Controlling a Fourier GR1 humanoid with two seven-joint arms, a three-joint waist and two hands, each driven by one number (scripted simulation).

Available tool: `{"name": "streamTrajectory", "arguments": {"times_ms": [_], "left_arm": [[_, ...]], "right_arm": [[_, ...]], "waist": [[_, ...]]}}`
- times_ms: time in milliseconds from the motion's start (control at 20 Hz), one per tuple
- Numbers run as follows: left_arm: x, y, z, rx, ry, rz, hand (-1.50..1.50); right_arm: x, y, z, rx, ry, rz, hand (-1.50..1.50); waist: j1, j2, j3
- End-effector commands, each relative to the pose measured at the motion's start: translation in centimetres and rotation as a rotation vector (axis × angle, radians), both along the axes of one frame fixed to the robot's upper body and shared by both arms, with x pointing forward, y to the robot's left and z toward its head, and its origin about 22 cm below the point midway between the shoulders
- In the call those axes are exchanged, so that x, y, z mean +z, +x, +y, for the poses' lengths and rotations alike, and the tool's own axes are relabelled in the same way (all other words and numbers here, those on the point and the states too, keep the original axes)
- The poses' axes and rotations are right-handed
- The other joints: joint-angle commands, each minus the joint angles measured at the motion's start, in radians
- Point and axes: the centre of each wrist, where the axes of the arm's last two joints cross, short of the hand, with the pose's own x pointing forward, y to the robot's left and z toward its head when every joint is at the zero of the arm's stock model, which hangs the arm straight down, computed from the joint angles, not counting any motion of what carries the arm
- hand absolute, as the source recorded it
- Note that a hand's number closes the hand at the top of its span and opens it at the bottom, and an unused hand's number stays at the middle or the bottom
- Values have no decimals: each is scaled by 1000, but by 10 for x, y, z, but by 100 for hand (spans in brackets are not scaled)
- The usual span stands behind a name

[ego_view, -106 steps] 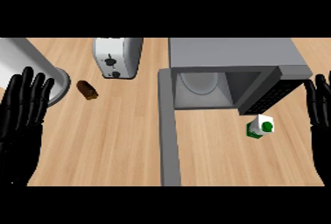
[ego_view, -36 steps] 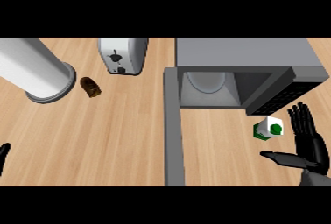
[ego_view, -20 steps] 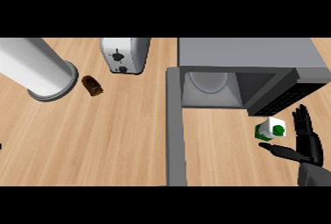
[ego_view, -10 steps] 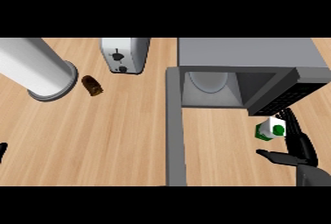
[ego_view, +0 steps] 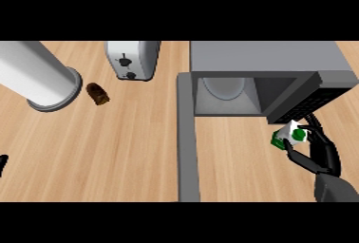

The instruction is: Pick up the milk, place it into the microwave and close the microwave

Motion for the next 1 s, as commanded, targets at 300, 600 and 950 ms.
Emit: {"name": "streamTrajectory", "arguments": {"times_ms": [300,600,950], "left_arm": [[-4,-12,10,5,6,19,-150],[4,-19,9,4,-6,14,-150],[-4,-10,7,33,-29,33,-150]], "right_arm": [[8,17,37,86,66,-191,150],[5,7,63,189,100,-209,150],[44,28,114,254,85,-252,150]], "waist": [[-4,-17,-8],[-11,-21,-9],[-28,-25,-11]]}}
